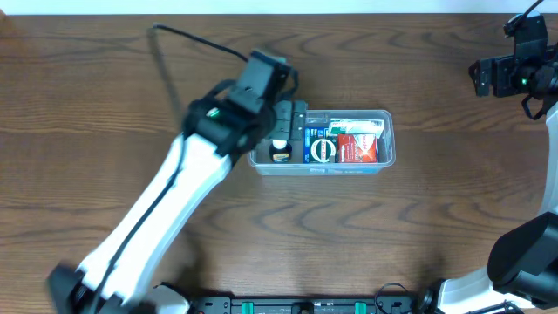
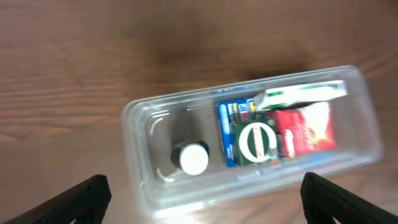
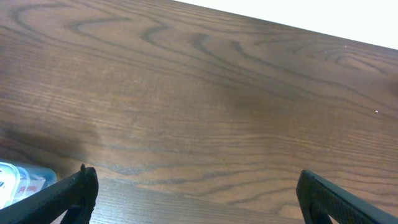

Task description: Pack container

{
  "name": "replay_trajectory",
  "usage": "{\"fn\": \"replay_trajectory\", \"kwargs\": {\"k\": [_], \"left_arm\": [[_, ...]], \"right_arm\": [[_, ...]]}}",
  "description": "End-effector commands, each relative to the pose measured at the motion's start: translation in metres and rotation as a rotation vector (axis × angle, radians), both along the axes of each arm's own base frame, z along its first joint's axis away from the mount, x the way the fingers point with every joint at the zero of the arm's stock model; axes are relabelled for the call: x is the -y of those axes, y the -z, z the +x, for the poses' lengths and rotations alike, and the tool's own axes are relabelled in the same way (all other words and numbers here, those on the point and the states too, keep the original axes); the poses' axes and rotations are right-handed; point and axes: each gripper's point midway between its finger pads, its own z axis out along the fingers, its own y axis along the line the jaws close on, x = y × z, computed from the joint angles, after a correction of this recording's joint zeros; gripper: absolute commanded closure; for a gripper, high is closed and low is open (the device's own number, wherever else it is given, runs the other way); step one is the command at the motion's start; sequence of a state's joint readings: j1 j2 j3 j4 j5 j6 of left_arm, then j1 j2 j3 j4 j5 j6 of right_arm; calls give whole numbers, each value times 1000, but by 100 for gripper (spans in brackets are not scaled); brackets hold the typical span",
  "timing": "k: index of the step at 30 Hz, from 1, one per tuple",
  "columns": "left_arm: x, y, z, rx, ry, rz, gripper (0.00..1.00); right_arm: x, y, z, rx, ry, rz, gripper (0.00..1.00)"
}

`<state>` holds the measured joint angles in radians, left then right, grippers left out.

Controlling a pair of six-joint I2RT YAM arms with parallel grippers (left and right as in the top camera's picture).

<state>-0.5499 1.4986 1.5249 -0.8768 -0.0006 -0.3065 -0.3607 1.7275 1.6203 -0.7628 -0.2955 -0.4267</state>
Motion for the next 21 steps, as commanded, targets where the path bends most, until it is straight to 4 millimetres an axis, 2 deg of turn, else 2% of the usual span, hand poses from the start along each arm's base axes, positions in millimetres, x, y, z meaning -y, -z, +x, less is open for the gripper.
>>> {"fn": "replay_trajectory", "kwargs": {"k": [1, 7, 15, 21], "left_arm": [[-14, -37, -19, 68, 6, -21, 2], [-42, -76, -53, 172, 40, 1, 2], [-110, -87, -113, 182, -60, 138, 2], [-132, -97, -141, 225, -79, 131, 2]], "right_arm": [[2, 1, 0, -2, 10, 14, 1], [2, 1, 0, -2, 10, 14, 1], [2, 1, 0, -2, 10, 14, 1], [2, 1, 0, -2, 10, 14, 1]]}}
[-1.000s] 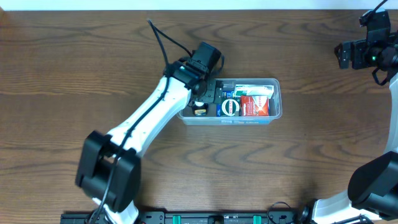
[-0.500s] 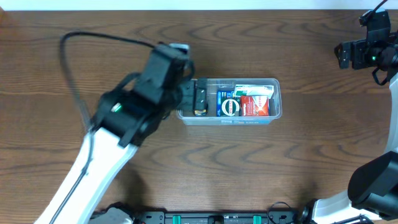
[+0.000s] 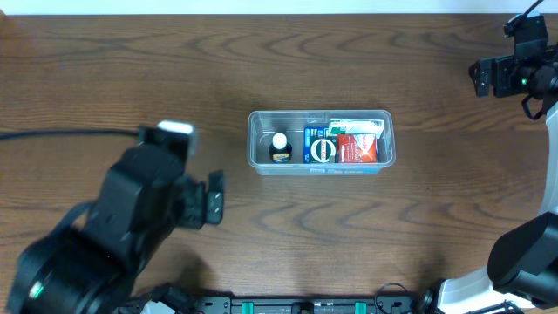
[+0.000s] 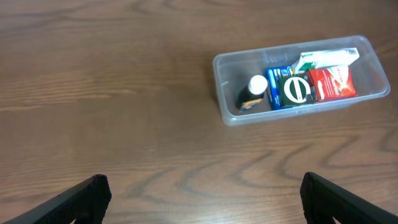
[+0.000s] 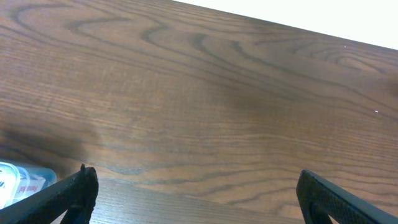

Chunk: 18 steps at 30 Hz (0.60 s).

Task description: Pack container

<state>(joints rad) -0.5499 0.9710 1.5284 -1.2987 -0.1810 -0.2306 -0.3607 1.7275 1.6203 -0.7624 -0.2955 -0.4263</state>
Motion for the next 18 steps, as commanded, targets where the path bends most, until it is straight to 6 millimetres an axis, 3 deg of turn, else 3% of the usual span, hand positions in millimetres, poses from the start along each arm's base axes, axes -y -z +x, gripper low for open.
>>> {"fn": "replay_trajectory", "kwargs": {"k": [1, 6, 11, 18], "left_arm": [[-15, -9, -7, 55, -28, 23, 2], [-37, -10, -12, 124, -117, -7, 2], [-62, -4, -4, 246, -259, -58, 2], [-57, -9, 21, 530, -164, -100, 2]], "right_arm": [[2, 1, 0, -3, 10, 14, 1], [2, 1, 0, -3, 10, 14, 1], [2, 1, 0, -3, 10, 14, 1], [2, 1, 0, -3, 10, 14, 1]]}}
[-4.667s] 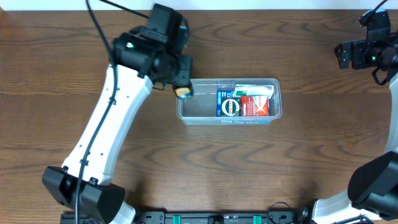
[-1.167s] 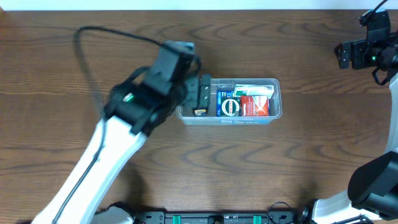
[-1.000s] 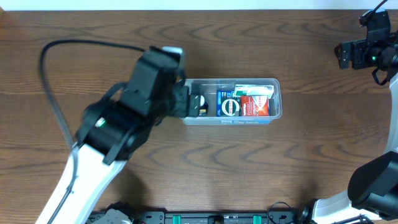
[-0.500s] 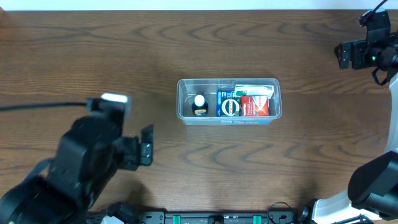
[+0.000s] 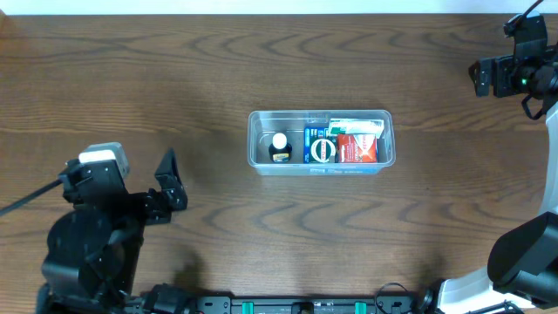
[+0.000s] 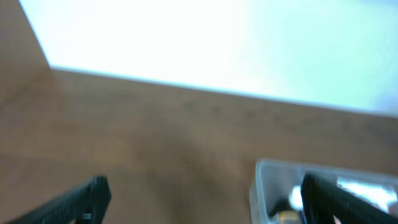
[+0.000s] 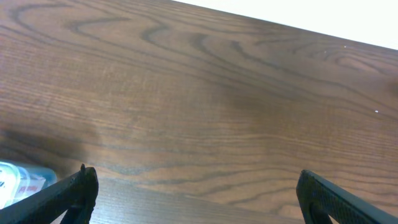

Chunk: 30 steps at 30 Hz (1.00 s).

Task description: Pack container

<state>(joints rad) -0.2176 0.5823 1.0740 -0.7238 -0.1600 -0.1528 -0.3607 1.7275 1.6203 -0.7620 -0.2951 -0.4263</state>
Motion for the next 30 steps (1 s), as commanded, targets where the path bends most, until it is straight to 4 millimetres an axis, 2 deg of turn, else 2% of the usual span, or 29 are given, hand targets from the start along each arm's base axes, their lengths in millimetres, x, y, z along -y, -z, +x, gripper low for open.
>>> {"fn": "replay_trajectory", "kwargs": {"k": [1, 6, 13, 18, 22, 30], "left_arm": [[7, 8, 5, 89, 92, 67, 2], [-7, 23, 10, 210, 42, 56, 2], [-24, 45, 3, 304, -35, 69, 2], [-28, 60, 3, 392, -54, 77, 2], [-28, 79, 7, 433, -55, 79, 2], [-29, 120, 15, 411, -55, 78, 2]], "right_arm": [[2, 1, 0, -3, 9, 14, 1], [2, 1, 0, -3, 9, 14, 1], [2, 1, 0, -3, 9, 14, 1], [2, 1, 0, -3, 9, 14, 1], [2, 1, 0, -3, 9, 14, 1], [2, 1, 0, -3, 9, 14, 1]]}}
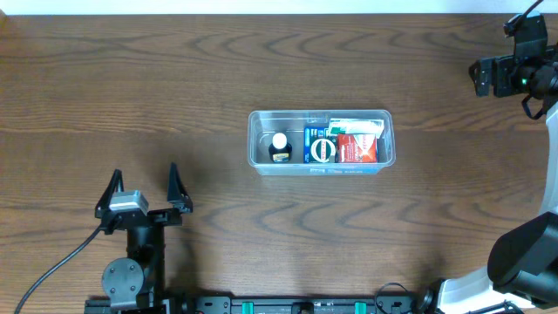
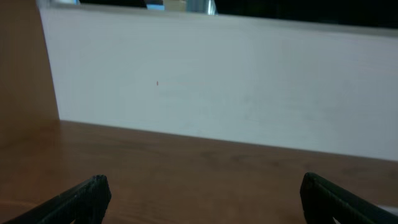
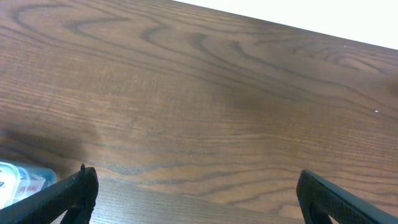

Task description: Pack container

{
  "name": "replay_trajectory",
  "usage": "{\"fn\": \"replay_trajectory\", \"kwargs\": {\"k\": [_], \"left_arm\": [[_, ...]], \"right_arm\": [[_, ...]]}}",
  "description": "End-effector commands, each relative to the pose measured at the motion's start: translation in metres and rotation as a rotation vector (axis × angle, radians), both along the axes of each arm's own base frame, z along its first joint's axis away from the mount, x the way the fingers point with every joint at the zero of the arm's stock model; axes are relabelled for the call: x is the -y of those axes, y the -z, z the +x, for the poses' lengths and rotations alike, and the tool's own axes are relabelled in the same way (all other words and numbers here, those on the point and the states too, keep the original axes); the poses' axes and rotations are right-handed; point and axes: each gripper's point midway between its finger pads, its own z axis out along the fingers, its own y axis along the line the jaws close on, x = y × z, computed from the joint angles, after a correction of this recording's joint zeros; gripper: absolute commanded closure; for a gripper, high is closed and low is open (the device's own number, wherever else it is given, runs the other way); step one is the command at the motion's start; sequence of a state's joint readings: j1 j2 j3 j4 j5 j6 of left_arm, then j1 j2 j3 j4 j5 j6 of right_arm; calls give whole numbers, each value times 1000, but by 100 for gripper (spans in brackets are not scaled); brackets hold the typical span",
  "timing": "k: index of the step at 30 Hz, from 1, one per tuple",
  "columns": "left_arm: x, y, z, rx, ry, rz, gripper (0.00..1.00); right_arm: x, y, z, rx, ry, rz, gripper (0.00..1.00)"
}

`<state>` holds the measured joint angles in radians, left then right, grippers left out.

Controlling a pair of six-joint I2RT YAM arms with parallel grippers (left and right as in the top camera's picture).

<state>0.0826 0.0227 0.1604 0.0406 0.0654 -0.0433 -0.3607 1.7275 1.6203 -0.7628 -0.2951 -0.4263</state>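
A clear plastic container (image 1: 321, 163) lies mid-table, holding a small white-capped bottle (image 1: 279, 145), a blue packet with a green round label (image 1: 322, 149), a red packet (image 1: 357, 148) and a white-green tube (image 1: 356, 126). My left gripper (image 1: 144, 184) is folded back at the front left, open and empty, far from the container; its wrist view faces a white wall over the table. My right gripper (image 3: 198, 198) is open and empty at the far right back corner, with a corner of the container (image 3: 15, 179) at the left edge of its view.
The brown wooden table (image 1: 261, 52) carries only the container. A white wall (image 2: 217, 81) stands beyond the far edge. A black cable (image 1: 61, 262) runs from the left arm's base at the front left.
My left arm has gone from a raised pose at the front left down to its folded rest pose; its camera now faces the wall, the container out of its view. The right arm is unmoved.
My left gripper was open right over the container's left end with the bottle inside. It then was back over the table's left half, then at the front left, and now rests folded there. The container's contents and the right arm stayed the same.
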Motion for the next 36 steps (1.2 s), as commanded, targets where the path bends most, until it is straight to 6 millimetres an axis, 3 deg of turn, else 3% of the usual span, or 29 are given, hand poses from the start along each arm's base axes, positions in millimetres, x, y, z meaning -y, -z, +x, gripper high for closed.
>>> {"fn": "replay_trajectory", "kwargs": {"k": [1, 18, 36], "left_arm": [[0, 10, 1, -5, 0, 21, 2], [-2, 98, 9, -244, -4, 7, 2], [-3, 98, 9, -247, -7, 7, 2]], "right_arm": [[2, 1, 0, -2, 9, 14, 1], [2, 1, 0, -2, 9, 14, 1], [2, 1, 0, -2, 9, 14, 1]]}}
